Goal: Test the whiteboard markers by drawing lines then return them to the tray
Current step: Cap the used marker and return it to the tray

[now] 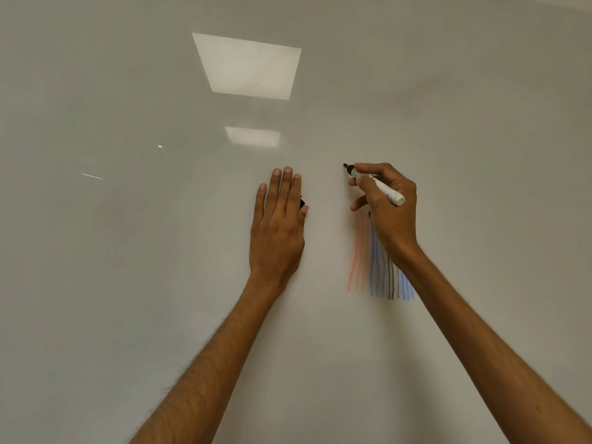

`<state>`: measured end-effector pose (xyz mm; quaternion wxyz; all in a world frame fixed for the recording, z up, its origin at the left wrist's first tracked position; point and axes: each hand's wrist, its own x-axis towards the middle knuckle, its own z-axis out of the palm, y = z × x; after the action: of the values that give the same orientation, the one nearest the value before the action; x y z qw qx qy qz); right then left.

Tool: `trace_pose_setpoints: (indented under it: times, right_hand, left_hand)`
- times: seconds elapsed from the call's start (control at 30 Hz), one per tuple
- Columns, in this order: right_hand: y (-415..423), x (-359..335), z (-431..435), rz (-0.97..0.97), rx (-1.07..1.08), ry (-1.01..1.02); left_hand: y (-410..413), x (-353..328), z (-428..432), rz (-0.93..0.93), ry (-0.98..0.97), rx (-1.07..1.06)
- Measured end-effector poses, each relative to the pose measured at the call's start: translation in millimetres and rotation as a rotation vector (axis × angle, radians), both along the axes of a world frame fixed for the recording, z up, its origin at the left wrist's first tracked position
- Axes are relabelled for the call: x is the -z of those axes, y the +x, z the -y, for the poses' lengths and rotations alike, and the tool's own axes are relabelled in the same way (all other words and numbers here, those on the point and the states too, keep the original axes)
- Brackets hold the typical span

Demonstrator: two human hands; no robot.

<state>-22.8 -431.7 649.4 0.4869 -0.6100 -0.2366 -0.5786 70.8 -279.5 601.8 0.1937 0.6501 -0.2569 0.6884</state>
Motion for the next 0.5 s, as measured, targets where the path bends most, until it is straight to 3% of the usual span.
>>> trace_pose_setpoints:
  times: [0.5]
  right_hand:
    - [-5.8,58.3,4.8,-0.059,0.017,-0.058]
  left_hand:
    - [0.9,0.3,-0.1,0.005,-0.005,0.004]
